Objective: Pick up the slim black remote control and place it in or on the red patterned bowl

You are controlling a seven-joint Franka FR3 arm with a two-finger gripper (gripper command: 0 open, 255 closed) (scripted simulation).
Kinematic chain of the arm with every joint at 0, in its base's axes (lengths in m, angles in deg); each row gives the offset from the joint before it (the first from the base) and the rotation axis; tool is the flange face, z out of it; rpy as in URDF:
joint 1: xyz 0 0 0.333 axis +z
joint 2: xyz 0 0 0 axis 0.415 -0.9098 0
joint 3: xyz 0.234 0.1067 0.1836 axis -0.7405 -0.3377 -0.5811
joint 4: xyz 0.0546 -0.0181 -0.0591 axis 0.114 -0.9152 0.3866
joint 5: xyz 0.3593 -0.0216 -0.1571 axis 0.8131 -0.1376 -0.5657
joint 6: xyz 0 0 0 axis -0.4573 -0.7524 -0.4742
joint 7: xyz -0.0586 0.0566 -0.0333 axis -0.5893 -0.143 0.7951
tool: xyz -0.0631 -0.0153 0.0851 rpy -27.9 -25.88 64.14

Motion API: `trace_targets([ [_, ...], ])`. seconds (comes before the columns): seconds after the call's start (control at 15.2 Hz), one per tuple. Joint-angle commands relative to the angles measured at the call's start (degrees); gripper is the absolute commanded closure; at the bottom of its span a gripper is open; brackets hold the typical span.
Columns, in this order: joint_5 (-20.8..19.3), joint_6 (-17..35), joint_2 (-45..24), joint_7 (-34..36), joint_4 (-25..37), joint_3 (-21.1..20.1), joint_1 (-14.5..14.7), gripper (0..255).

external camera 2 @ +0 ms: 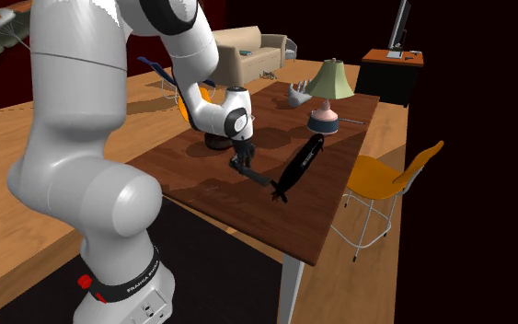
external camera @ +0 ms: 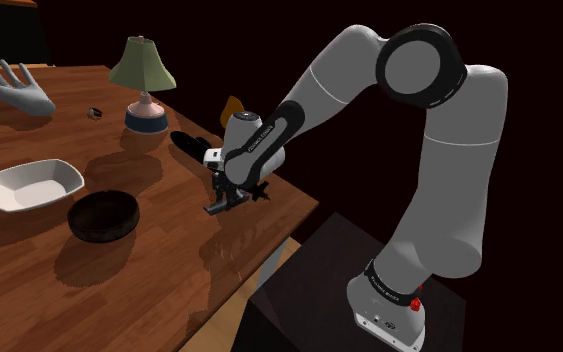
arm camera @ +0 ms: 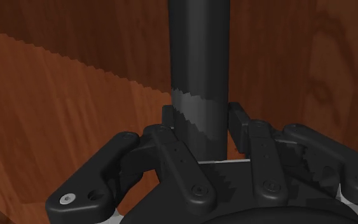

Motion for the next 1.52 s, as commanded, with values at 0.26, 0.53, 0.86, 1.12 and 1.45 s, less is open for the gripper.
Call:
trace_targets([
  [0.26, -0.8, -3.9, 4.6, 0.6, -0.7, 0.7, 0.6, 255],
  [0.53, -1.4, -6.6, 7.5, 1.1, -0.9, 1.1, 0.9, 255],
  [0.86, -2.2, -10.1, 11.0, 1.6, -0.8, 1.4, 1.1, 255],
  [1.12, -2.7, -12.6, 9.9, 4.1, 2.8, 0.8, 2.5, 255],
  [1.45, -3.3, -15.9, 3.4, 9.5, 12.5, -0.6, 5.8, 255],
])
